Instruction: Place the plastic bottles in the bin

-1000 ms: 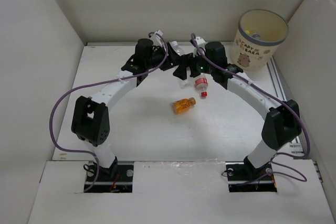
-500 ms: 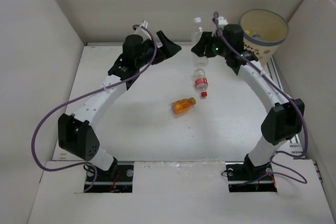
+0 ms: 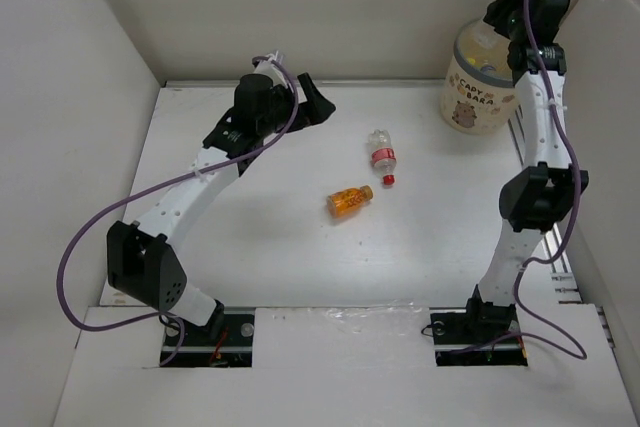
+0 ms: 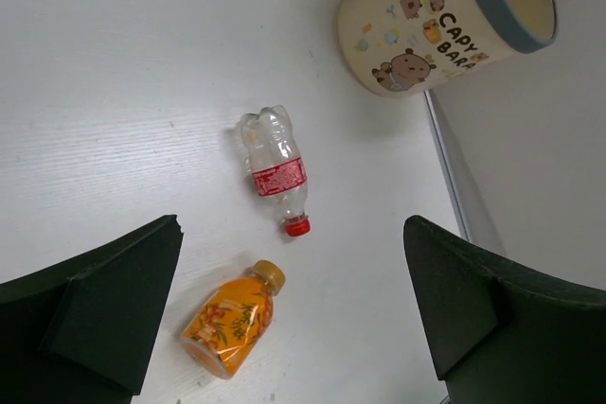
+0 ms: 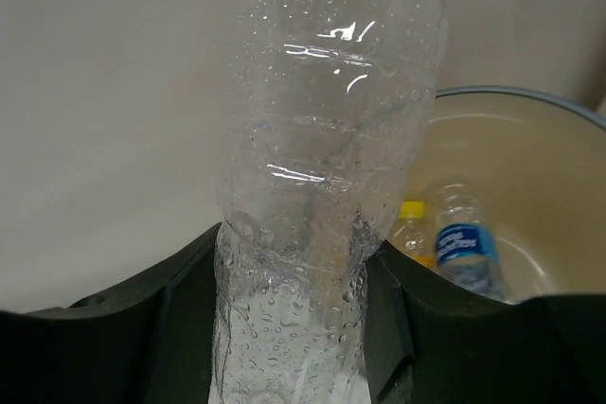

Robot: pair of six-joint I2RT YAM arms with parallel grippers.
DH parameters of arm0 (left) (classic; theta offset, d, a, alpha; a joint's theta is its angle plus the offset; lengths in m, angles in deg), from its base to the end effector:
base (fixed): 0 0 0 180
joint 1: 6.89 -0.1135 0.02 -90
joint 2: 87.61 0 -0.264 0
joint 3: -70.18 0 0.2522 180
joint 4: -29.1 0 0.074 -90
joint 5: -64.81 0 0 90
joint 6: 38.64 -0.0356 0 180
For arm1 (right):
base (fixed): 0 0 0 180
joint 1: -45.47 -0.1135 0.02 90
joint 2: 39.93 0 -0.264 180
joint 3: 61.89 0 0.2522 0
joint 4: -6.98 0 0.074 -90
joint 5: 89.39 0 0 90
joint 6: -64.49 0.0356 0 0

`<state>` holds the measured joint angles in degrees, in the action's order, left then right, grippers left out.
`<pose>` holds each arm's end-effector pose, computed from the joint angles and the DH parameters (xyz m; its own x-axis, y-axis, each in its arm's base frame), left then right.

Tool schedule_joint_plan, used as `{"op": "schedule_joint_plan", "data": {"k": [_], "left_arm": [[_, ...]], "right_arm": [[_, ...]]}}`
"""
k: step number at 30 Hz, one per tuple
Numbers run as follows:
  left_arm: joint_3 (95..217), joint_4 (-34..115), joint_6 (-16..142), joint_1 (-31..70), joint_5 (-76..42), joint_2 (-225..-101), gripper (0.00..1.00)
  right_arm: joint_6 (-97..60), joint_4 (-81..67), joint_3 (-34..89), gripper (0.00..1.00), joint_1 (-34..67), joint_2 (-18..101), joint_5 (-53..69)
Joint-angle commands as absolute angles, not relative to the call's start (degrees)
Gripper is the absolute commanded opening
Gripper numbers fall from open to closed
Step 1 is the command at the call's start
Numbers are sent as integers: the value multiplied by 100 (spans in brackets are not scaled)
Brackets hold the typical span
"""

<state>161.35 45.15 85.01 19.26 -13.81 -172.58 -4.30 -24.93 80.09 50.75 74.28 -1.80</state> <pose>0.3155 -0.1627 0.3851 -0.4639 -0.3774 -0.8015 0.4198 0.7030 -0.5740 0.4586 -0.0439 0.4639 -0.0186 0.3647 -0.9309 0.1507 0.9215 0.3580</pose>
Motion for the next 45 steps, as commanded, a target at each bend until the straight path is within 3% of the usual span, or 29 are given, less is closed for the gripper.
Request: {"op": "schedule_joint_plan", "data": {"k": [1, 2, 4, 12, 19, 26, 34, 45], "left_arm": [[16138, 4453, 8098, 1921, -1271, -17066, 100], [16138, 4453, 8098, 1921, -1271, -17066, 100], [16243, 4514, 8098, 1921, -1271, -17179, 100], [17899, 4997, 7879, 1991, -1147, -18435, 100], [20369, 6236, 7676, 2325, -1429, -20492, 100], [21840, 6686, 7755, 2668, -1421, -22163, 100], [21235, 6291, 8422, 3046, -1790, -22305, 100], [21279, 6650, 9310, 3160, -2747, -22744, 100]], "right_arm": [[-354, -2945, 8738, 9, 5267, 7809, -818], [-354, -3102, 8896, 27, 5320, 7915, -818], [-354, -3252, 9283, 100, 5382, 8152, -870], [-152, -3490, 9048, 100, 5434, 7767, -1547], [244, -3305, 7606, 100, 5206, 6396, -1574], [322, -2718, 5358, 100, 4873, 4595, -609], [376, -2348, 3635, 100, 4696, 3425, -255], [270, -2453, 3036, 100, 4749, 2336, 342]]}}
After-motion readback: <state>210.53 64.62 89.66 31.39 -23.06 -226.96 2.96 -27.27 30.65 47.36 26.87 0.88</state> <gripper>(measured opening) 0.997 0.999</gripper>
